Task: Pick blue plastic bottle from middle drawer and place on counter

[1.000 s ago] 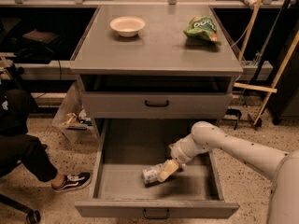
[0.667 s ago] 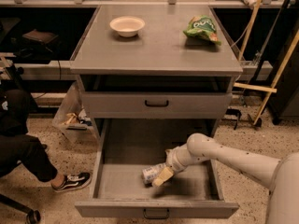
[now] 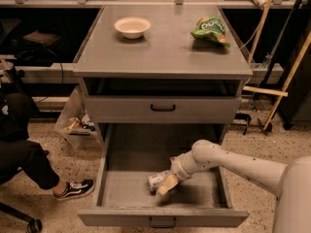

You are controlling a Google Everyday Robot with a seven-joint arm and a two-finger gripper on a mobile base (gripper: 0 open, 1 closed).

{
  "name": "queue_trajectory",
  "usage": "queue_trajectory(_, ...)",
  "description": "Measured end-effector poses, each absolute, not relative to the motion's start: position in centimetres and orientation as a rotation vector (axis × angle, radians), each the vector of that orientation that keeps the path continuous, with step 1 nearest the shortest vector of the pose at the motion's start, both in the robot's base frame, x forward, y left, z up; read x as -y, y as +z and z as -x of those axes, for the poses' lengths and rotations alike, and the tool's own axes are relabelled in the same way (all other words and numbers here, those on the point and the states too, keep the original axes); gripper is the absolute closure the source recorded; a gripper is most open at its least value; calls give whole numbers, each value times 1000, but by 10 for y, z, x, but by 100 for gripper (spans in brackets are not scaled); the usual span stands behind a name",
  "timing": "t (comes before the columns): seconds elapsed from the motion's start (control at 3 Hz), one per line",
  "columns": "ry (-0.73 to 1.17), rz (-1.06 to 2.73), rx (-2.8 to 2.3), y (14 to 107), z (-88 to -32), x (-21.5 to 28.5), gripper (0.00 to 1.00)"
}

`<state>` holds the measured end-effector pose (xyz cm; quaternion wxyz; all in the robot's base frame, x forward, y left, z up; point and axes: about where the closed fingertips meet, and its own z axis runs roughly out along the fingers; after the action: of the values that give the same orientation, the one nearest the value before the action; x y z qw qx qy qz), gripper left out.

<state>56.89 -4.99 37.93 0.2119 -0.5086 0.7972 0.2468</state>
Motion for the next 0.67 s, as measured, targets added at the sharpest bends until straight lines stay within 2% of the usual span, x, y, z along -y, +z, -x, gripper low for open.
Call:
queue_trajectory(0.33, 686, 1413, -2214, 379, -569, 50, 19)
queue_trajectory(0.67, 686, 1413, -2214, 379, -569, 50, 42)
